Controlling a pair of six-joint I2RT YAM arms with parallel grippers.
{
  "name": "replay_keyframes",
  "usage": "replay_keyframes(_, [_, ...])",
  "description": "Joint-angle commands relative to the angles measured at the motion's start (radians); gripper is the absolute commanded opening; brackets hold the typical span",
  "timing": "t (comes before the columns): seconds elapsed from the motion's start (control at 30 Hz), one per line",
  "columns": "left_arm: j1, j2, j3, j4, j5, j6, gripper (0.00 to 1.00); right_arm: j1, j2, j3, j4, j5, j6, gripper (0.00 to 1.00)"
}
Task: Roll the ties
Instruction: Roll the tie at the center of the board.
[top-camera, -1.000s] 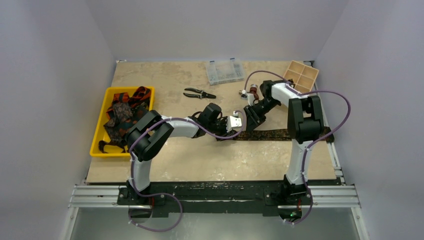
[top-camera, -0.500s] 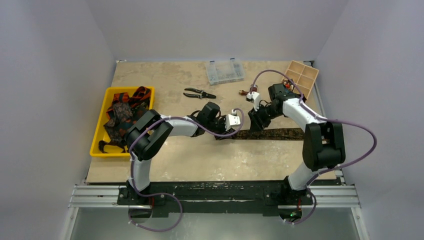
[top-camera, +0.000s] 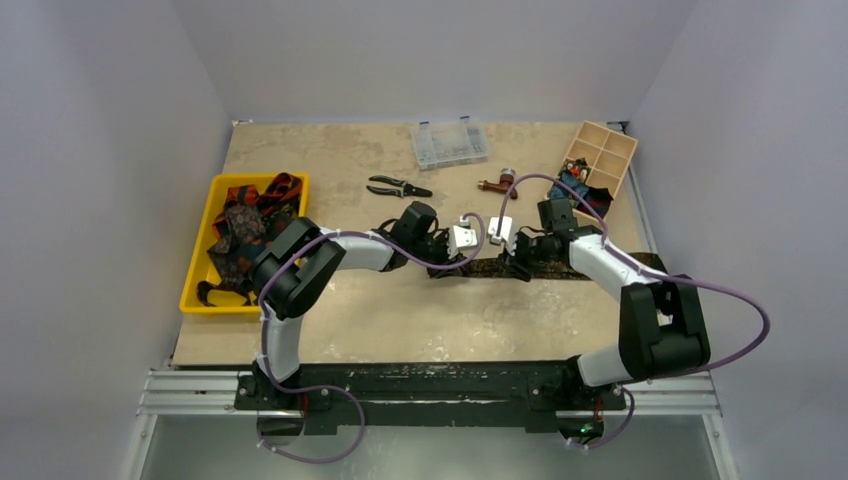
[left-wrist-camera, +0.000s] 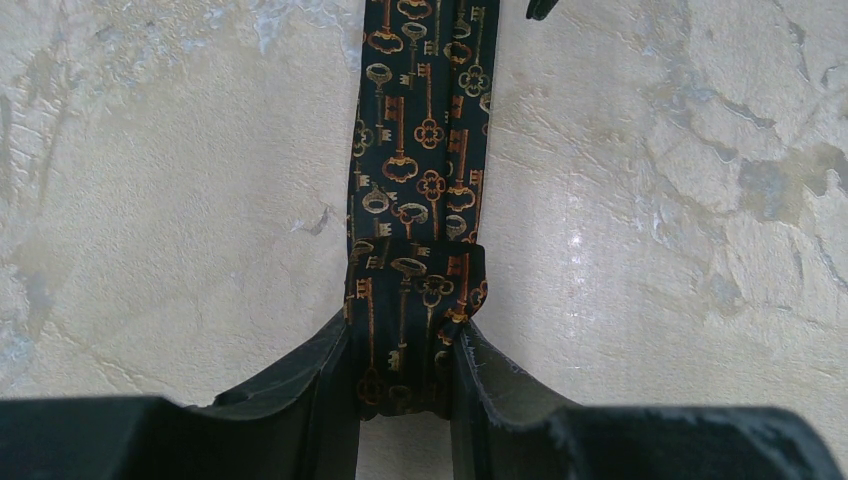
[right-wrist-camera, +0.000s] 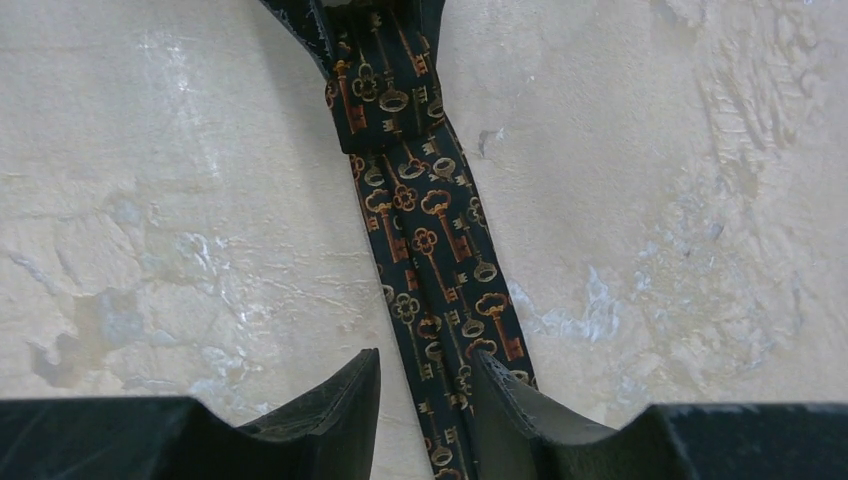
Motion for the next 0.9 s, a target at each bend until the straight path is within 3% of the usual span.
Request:
replay_keyframes(0.0, [0.015,0.079,-0.034,-0.187,-0.062,-0.007,0.11,0.022,-0.021,-0.03,0.135,0.046,-0.092,0.38])
replay_keyframes(0.87, [0.045,0.072,-0.031,-0.221,-0.072,-0.032,0.11,0.041,0.128,0.06,0.078,0.103,-0.189,0.38])
